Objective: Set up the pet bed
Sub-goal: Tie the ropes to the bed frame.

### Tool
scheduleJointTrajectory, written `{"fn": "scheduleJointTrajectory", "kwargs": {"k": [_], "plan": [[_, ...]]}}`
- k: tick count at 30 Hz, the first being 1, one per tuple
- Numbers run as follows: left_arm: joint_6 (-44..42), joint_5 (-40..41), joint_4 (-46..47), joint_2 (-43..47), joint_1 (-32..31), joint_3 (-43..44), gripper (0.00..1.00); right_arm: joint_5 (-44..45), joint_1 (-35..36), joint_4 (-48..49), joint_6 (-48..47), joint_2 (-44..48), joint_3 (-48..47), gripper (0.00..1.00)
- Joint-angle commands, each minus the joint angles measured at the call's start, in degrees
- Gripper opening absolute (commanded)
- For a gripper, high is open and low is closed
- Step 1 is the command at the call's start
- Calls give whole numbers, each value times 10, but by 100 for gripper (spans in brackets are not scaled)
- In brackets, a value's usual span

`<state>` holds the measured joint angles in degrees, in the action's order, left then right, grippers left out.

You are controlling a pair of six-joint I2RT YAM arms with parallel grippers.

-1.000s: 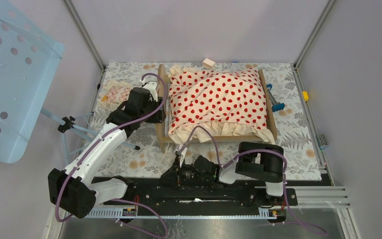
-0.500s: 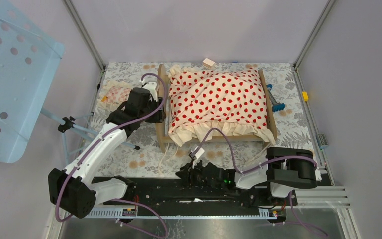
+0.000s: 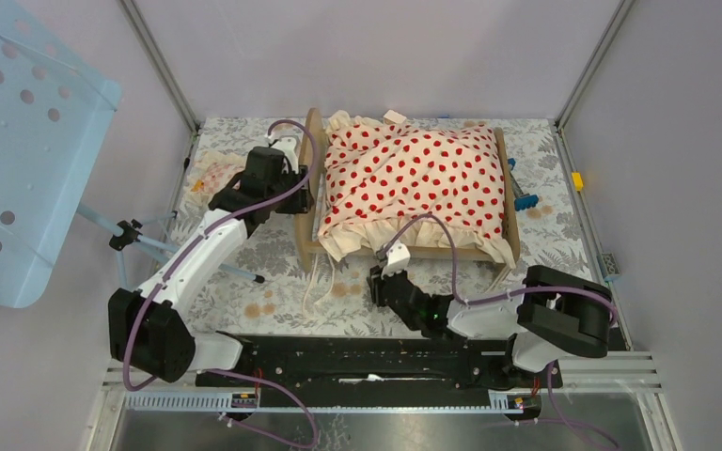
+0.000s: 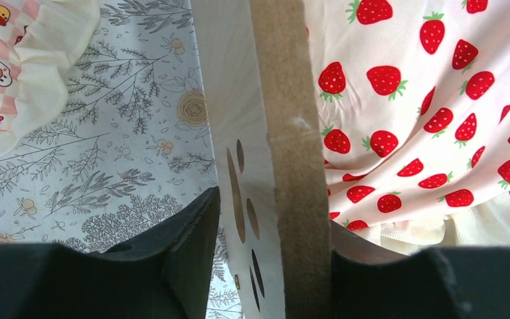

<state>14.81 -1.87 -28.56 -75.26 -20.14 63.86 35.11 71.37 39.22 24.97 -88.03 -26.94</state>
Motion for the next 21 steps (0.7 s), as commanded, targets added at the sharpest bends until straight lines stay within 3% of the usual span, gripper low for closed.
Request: {"fn": "scheduleJointTrajectory", "kwargs": {"k": [1,4,7,11,21], "plan": [[-7,-4,21,-14,6,19,46,21,-59,-4,-51,19,-33,35],[-6,-8,20,12,6,18,51,1,-75,-1,-76,21,-48,37],[1,-7,12,51,6,7,69,-43,-76,2,-84,22,-55,43],[27,-5,-2,117,7,-24,81,-88,-71,23,-56,29,-34,44],[144,13,-39,280,7,-152,85,-42,67,28,-14,-42,-102,57]]}}
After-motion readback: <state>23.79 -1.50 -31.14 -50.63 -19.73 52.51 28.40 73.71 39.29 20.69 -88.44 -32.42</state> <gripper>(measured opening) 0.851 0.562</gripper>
